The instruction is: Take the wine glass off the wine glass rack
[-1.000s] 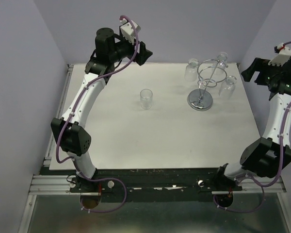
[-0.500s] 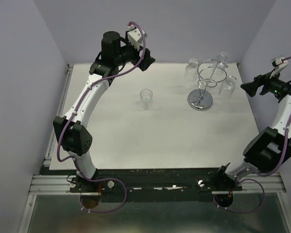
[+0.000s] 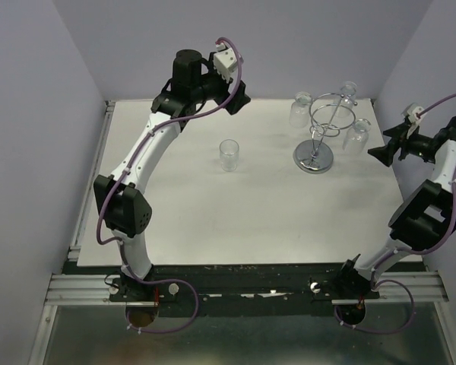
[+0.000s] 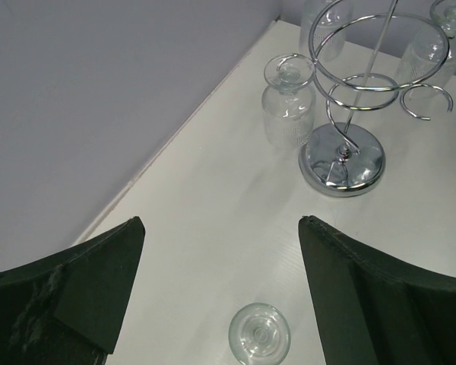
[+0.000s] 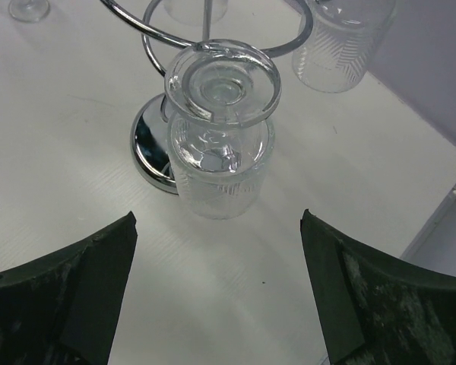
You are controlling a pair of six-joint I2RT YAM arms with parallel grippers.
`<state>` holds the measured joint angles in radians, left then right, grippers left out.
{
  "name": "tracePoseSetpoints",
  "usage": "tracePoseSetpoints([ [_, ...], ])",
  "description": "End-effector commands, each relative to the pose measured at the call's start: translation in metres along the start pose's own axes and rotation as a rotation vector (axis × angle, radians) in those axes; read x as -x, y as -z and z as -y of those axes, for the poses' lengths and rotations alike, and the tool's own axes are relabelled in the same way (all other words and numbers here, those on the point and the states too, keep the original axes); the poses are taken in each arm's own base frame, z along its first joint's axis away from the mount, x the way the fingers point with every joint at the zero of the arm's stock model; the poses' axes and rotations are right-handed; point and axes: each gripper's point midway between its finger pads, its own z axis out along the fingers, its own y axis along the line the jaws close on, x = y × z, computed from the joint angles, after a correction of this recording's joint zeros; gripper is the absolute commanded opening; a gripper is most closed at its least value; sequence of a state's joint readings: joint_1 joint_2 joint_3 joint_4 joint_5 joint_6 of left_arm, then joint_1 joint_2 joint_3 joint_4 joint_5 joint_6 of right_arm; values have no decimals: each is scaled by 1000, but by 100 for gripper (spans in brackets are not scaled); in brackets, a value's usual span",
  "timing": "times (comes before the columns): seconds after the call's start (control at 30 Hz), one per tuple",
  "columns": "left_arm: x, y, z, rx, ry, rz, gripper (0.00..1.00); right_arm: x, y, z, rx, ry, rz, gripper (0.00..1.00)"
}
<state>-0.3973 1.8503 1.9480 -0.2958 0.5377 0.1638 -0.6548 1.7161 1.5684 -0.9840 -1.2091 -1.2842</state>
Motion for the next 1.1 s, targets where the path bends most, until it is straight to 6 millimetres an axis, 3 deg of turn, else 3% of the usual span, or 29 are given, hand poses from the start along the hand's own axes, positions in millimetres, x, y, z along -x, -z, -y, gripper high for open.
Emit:
tracePoseSetpoints([
  [0.0,8,-3,1,14,-48,-12,99,-2,-15,-3,39,83,46,95],
  [0.57,9,-24,-6,69,-113,-52,99,-21,-59,20,59,138,65,95],
  [1.07,8,-27,2,67,-144,-77,99,-16,-88,0,151,156,119,95],
])
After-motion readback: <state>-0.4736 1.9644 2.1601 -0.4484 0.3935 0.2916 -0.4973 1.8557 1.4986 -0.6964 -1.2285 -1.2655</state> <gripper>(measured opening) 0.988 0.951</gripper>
